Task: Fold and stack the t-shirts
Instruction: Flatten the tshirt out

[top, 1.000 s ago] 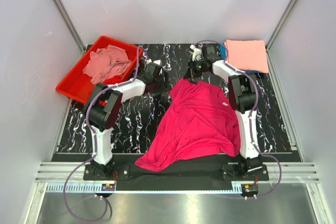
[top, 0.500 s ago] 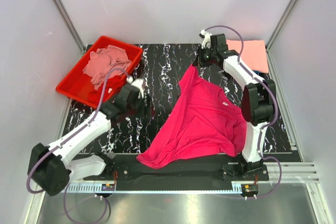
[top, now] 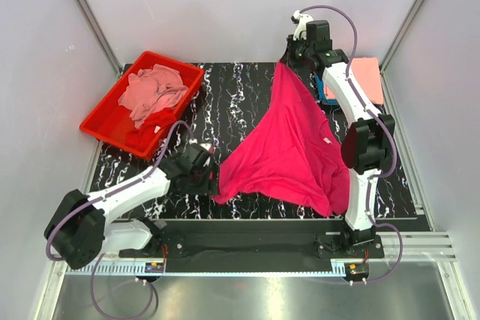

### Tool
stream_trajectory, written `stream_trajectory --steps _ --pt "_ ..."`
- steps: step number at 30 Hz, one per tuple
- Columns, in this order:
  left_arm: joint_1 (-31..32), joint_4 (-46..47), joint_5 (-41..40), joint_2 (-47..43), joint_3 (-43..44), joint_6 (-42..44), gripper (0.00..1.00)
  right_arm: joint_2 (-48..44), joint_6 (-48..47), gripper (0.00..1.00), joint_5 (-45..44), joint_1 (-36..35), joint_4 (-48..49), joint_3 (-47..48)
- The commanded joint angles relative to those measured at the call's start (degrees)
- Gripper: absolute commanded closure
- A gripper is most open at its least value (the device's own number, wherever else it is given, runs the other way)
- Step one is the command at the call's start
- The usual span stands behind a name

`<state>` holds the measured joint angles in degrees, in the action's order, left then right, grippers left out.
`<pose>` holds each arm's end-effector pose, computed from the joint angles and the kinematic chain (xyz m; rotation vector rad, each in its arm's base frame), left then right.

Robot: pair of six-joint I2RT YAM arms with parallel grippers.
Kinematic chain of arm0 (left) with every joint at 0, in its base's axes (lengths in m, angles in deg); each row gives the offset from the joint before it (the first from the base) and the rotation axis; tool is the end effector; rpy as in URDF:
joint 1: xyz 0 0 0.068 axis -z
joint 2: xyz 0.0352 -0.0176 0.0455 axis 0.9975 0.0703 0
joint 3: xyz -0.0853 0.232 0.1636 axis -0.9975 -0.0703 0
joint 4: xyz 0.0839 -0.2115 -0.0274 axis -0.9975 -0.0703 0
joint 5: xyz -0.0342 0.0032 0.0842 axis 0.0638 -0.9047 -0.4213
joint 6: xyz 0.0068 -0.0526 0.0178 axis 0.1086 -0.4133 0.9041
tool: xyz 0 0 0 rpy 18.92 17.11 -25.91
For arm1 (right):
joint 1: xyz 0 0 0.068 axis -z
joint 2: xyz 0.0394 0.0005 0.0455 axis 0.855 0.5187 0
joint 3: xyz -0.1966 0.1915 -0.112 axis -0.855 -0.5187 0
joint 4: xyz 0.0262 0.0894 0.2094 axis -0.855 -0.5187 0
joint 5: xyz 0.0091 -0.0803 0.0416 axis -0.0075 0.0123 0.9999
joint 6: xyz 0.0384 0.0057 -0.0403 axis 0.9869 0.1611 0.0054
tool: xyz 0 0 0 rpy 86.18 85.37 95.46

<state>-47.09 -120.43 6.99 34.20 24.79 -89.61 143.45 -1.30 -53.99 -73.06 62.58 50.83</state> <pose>0.1338 -0.1099 0.2180 0.1455 2.7772 -0.4152 0.4590 0.1268 0.3606 -0.3363 2.0680 0.4497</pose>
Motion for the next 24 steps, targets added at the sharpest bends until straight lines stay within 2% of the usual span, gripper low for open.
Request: stream_trajectory --steps 1,6,10,11,14,19,24 --pt "1.8 4.5 -1.2 -1.9 -1.5 -2.8 0.28 2.4 -2.8 1.00 -3.7 0.7 -2.3 3.1" --pt "2.1 0.4 -11.3 0.8 0.4 -5.0 0.31 1.6 -2.8 1.00 -2.4 0.9 -1.1 0.7" --pt "0.9 -0.4 -15.5 -2.8 3.2 -2.3 0.31 0.2 -3.3 1.00 -1.4 1.0 0.3 -1.9" --pt "-0.1 -0.3 -14.9 -2.9 4.2 -1.1 0.30 0.1 -3.4 1.00 -1.3 1.0 0.4 -2.2" --pt "-10.4 1.7 -4.6 -1.1 6.2 2.7 0.31 -0.4 -3.3 1.00 -1.1 0.9 0.7 -2.9" --pt "-13.5 2.5 -2.8 5.3 10.9 6.7 0.34 -1.6 -3.2 1.00 0.2 1.0 1.4 -4.5" --pt "-18.7 6.9 7.2 10.0 11.8 8.5 0.39 -2.7 -3.6 1.00 1.2 1.0 2.9 -6.8"
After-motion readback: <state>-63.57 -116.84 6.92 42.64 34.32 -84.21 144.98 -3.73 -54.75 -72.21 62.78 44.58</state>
